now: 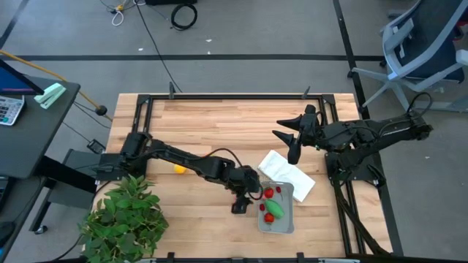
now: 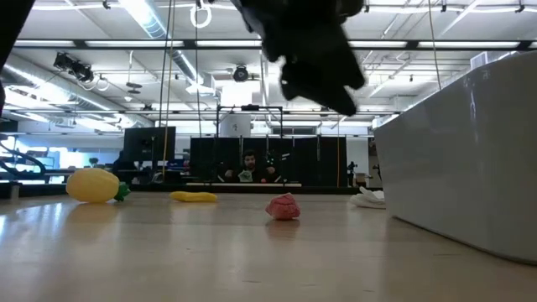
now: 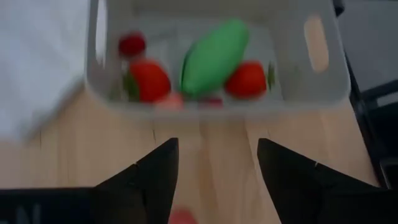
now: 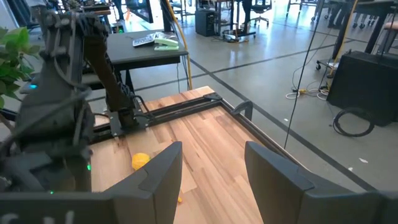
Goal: Pick and placing Produce into tupperware
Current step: Put the pink peach into the gray bin
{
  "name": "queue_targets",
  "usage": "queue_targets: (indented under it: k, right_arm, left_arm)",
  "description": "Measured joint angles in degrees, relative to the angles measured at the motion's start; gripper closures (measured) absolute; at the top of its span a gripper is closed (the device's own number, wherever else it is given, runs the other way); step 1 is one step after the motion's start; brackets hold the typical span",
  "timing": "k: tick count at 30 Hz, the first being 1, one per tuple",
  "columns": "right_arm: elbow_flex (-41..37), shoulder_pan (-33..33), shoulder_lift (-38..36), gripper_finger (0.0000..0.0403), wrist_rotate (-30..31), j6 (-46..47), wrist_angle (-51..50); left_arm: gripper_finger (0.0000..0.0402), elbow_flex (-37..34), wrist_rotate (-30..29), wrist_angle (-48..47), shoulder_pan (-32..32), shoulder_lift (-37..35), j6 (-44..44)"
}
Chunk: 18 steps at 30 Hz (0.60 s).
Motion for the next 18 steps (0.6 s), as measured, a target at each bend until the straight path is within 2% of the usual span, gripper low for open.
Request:
queue_targets:
  k: [6, 10, 12, 18]
  right_arm:
    - [0.0, 0.0, 0.0, 0.022, 0.0, 0.0, 0.0]
    - [0.0, 0.0, 0.0, 0.022, 0.0, 0.0, 0.0]
    - [0.0, 0.0, 0.0, 0.022, 0.0, 0.1, 0.0]
    - [0.0, 0.0, 0.0, 0.022, 0.0, 0.1, 0.0]
  left_arm:
    - [0.0189, -0.5, -0.2, -10.4, -0.9, -1.1, -4.4]
    - [0.0193, -4.4, -1.6, -11.0, -1.0, -0.5, -5.7]
    - [0.0192, -7.1, -2.6, -9.8, -0.8, -0.4, -6.2]
    - [0.0188, -13.4, -3.2, 1.7, 0.3, -0.4, -7.3]
